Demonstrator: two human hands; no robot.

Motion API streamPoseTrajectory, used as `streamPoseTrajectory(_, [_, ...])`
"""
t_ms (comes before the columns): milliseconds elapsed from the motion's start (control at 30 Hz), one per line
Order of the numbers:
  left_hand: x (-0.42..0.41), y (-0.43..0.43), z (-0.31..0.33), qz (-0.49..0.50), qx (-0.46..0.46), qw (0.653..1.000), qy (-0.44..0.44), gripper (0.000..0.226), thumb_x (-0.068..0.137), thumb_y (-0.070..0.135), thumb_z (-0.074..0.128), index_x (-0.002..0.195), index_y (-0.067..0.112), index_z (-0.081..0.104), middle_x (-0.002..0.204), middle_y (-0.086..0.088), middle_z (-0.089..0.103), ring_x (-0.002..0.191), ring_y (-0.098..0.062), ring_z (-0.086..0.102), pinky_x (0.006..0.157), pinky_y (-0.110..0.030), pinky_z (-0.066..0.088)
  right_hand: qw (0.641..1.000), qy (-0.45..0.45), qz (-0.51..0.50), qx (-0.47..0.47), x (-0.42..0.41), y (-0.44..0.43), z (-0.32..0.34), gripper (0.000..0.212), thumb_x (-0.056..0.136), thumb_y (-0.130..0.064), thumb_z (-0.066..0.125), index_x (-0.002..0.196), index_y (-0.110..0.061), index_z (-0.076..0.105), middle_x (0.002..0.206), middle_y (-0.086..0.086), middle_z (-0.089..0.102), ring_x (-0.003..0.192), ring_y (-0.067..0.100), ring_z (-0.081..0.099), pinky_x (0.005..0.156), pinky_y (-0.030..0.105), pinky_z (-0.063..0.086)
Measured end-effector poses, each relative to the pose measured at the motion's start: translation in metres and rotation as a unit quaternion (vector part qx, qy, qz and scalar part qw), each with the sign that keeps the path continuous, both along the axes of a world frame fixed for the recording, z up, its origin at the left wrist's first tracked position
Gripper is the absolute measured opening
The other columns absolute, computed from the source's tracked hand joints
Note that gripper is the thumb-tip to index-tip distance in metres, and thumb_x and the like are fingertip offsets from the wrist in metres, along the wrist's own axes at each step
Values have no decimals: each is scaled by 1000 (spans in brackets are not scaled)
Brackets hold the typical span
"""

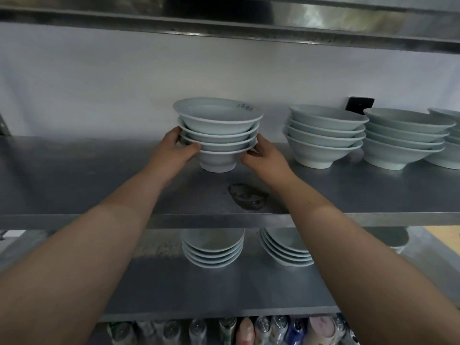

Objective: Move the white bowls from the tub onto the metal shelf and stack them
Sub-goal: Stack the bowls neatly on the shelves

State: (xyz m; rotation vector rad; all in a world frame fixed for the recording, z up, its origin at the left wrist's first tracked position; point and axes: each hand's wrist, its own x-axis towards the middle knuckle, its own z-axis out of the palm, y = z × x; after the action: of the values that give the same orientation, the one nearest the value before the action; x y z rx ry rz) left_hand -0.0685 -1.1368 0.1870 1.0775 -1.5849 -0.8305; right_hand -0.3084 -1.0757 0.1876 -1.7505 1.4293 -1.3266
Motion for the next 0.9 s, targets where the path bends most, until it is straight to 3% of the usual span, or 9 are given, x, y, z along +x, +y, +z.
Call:
streamPoseTrajectory(200, [4,24,1,-27,0,999,44,56,80,29,66,134,31,51,123,21,60,107,0,62,100,-46,51,1000,-15,-14,-14,20,7,-13,74,79,-25,63,146,-41,36,133,-15,59,123,2,54,99,30,50])
streamPoseTrajectory(267, [2,26,-4,-25,1,997,72,66,89,21,65,148,29,36,139,19,49,111,3,57,105,-44,47,999,-33,-18,-17,21,9,-16,72,79,-26,61,146,-40,37,126,-19,58,120,1,56,96,25,49])
streamPoseTrajectory(333, [2,24,-7,-4,31,995,93,82,90,25,67,156,27,18,145,12,38,119,-4,48,110,-45,41,998,-57,-24,-16,20,6,-16,71,78,-29,61,146,-36,39,131,-16,56,122,3,55,97,27,48])
streamPoseTrajectory(367, [3,21,-8,-3,45,995,94,87,87,32,70,156,27,18,143,13,38,120,-6,47,111,-46,40,998,-59,-32,-7,19,5,-16,70,81,-28,62,147,-33,38,138,-11,53,125,7,53,99,29,48])
streamPoseTrajectory(433, [8,16,-10,-15,45,996,69,83,76,48,71,148,29,35,144,16,45,121,-5,51,108,-47,43,998,-44,-48,13,19,2,-15,66,87,-24,63,148,-26,39,143,-6,50,130,12,50,102,32,45])
streamPoseTrajectory(533, [14,12,-17,-9,14,999,32,73,71,59,68,136,33,49,136,14,56,113,-1,59,101,-47,49,999,-42,-33,-7,20,2,-18,51,87,-17,61,136,-29,51,129,-12,57,127,10,52,102,30,45])
streamPoseTrajectory(633, [15,13,-19,12,-16,1000,11,70,71,61,67,133,33,50,135,9,56,108,-4,62,97,-47,52,998,-44,-40,-31,19,4,-20,41,88,-10,59,122,-34,57,115,-15,62,114,3,58,101,28,46])
streamPoseTrajectory(733, [14,14,-21,13,-23,1000,3,65,73,58,67,131,33,51,132,10,58,107,-6,63,95,-46,53,997,-38,-47,-39,18,5,-21,40,87,-9,59,120,-32,60,118,-11,65,108,0,62,99,29,48])
streamPoseTrajectory(900, [14,15,-23,36,-41,998,-7,57,78,50,73,128,29,55,121,12,64,102,-1,63,88,-28,51,996,-32,-61,-57,19,6,-23,35,86,-12,60,111,-34,66,110,-12,71,104,-3,64,99,33,51])
